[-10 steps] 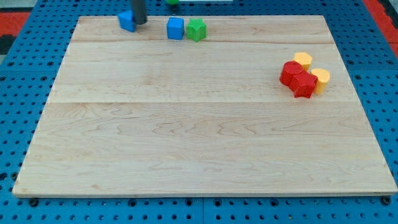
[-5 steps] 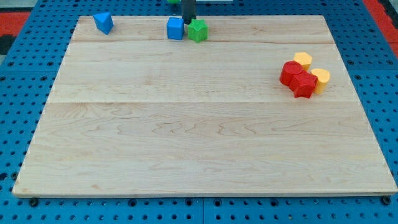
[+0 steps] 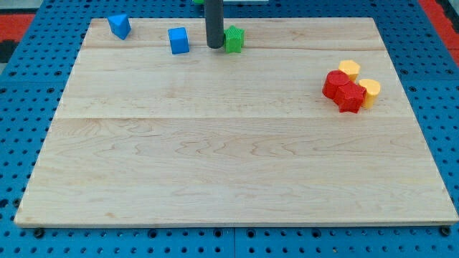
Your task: Place the blue blocks at the top left side of the board
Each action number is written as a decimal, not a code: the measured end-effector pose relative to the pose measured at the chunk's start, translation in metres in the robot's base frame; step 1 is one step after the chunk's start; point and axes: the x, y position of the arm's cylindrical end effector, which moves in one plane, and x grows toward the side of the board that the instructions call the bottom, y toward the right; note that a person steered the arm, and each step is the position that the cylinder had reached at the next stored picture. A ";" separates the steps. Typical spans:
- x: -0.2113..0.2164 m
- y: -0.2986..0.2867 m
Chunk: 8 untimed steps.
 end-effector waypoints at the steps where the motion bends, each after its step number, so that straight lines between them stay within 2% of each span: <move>1: -0.030 -0.053; 2: -0.067 -0.101; 3: -0.068 -0.112; 4: -0.064 -0.062; 5: -0.034 -0.024; 6: -0.009 -0.047; 8: -0.010 -0.151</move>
